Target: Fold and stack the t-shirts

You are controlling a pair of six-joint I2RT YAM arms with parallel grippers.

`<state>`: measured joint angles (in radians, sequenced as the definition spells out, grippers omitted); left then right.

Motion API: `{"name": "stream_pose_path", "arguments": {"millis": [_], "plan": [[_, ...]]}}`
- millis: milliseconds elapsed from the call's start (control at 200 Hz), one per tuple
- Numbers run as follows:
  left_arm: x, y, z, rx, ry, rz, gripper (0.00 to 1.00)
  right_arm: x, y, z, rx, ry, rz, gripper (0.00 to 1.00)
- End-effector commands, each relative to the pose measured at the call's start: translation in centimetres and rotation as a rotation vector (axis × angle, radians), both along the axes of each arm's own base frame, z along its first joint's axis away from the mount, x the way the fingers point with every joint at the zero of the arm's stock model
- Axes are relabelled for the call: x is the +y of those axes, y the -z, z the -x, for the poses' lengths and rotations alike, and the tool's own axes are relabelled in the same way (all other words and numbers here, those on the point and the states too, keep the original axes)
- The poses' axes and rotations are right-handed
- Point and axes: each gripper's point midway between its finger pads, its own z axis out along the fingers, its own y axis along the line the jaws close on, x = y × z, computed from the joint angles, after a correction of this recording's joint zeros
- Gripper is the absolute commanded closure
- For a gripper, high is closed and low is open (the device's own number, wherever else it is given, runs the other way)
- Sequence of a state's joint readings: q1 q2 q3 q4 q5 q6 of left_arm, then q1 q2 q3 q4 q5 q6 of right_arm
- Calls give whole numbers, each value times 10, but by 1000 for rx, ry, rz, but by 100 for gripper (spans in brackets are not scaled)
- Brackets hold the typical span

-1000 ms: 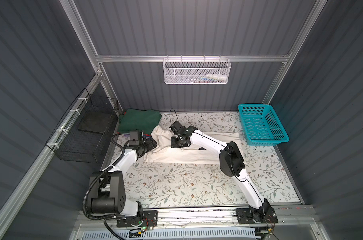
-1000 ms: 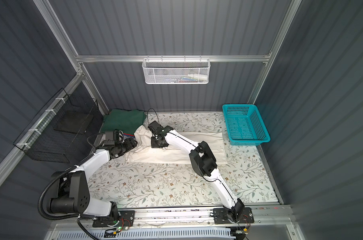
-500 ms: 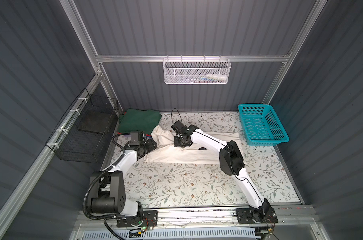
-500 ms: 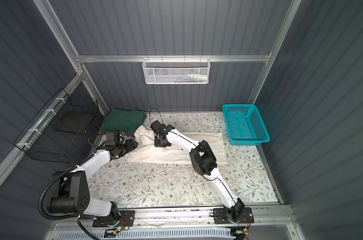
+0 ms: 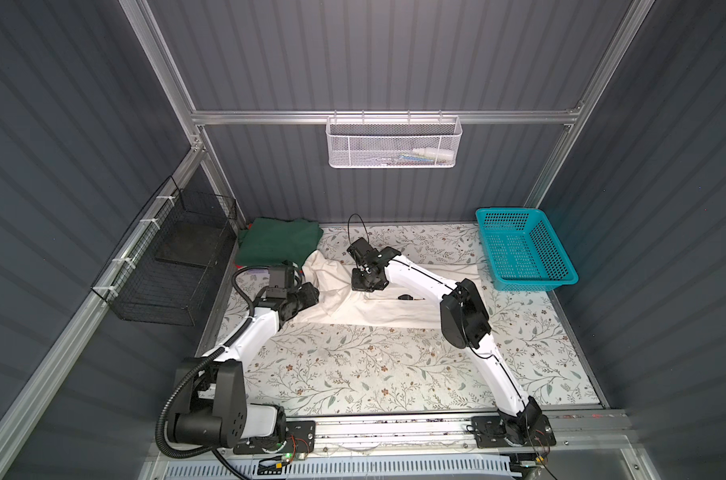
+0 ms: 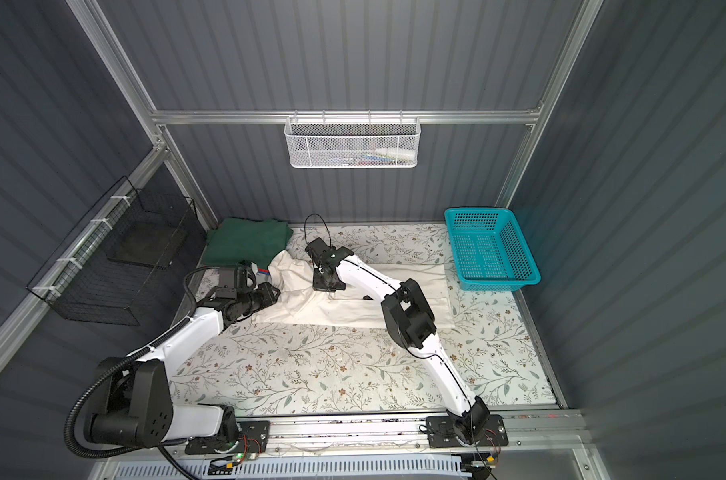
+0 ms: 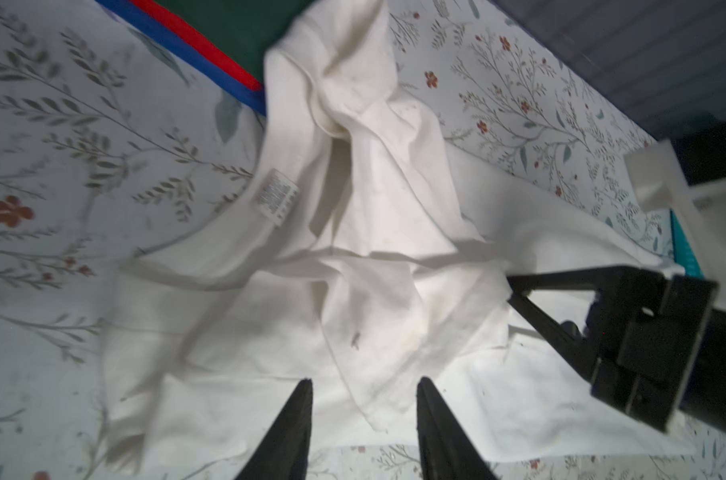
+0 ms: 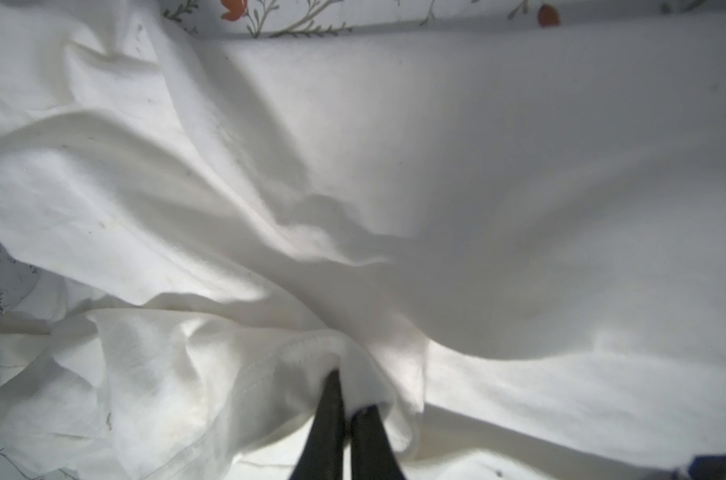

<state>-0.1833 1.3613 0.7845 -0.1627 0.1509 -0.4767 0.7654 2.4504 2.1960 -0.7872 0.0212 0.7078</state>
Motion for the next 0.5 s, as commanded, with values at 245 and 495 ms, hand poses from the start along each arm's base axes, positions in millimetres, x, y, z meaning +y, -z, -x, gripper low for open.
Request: {"name": "stream_pose_path", "arguments": {"millis": [245,495], "plan": [[-33,45,33,111,122,15,58,0,3,-1,20,5,-8,93],[-41,71,27,186,139,20,54,1,8,1,30,5,-12,93]]}}
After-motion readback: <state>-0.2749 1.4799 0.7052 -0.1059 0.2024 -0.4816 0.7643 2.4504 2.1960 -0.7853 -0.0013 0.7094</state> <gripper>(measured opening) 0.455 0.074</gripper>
